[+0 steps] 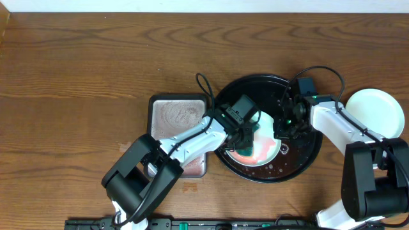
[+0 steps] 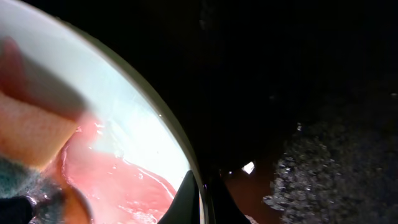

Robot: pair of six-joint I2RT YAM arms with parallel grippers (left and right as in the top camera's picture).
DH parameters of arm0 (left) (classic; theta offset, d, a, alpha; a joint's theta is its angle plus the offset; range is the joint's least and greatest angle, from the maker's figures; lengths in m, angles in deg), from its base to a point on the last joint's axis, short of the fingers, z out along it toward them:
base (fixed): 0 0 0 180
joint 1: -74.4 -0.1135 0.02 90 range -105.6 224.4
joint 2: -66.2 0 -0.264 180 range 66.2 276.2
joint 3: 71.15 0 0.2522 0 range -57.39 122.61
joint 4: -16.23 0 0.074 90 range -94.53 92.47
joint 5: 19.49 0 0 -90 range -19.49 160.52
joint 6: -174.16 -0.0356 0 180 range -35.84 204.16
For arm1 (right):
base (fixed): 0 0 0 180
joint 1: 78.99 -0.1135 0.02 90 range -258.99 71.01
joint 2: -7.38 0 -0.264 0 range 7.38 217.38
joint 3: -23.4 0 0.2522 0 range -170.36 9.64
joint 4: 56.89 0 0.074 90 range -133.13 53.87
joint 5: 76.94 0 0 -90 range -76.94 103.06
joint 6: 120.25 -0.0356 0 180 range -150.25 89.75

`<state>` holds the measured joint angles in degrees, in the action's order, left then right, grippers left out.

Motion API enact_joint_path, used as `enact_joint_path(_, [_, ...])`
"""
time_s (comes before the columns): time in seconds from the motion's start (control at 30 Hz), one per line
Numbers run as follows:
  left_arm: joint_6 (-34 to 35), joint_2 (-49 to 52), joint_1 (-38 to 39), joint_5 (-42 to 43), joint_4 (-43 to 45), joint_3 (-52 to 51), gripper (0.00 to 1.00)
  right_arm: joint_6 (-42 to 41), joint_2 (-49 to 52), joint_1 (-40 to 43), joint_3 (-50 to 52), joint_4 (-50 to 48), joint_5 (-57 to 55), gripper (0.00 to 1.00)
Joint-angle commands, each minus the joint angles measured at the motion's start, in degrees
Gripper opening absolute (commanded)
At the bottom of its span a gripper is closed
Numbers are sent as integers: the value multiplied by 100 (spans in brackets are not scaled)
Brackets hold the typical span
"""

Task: Clean dirty plates on tray and stack at the side
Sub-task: 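Scrub the last pale green plate with the sponge in left gripper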

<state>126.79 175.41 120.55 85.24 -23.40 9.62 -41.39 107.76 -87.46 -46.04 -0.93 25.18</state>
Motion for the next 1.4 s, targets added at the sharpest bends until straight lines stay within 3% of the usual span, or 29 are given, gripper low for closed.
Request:
enact_joint_path(0.0, [79, 313, -125, -1567, -809, -197, 7, -219, 79, -96, 35, -70, -179, 1])
enact_joint_path(0.17, [70, 313, -205, -2640, -1676, 232, 7, -190, 79, -96, 35, -79, -181, 1])
enact_joint_path(0.3, [55, 313, -203, -2579, -1600, 352, 7, -192, 79, -96, 35, -87, -181, 1])
enact_joint_path(0.63, [144, 549, -168, 706, 280, 337, 7, -507, 79, -96, 35, -170, -175, 1])
enact_joint_path(0.93, [203, 772, 278, 1495, 505, 337, 7, -732, 79, -96, 35, -201, -179, 1])
enact_joint_path(1.17, [186, 772, 284, 994, -188, 337, 7, -857, 79, -96, 35, -260, -177, 1])
enact_joint_path(1.37, [127, 737, -9, -599, -1119, 343, 7, -857, 79, -96, 35, -251, -177, 1])
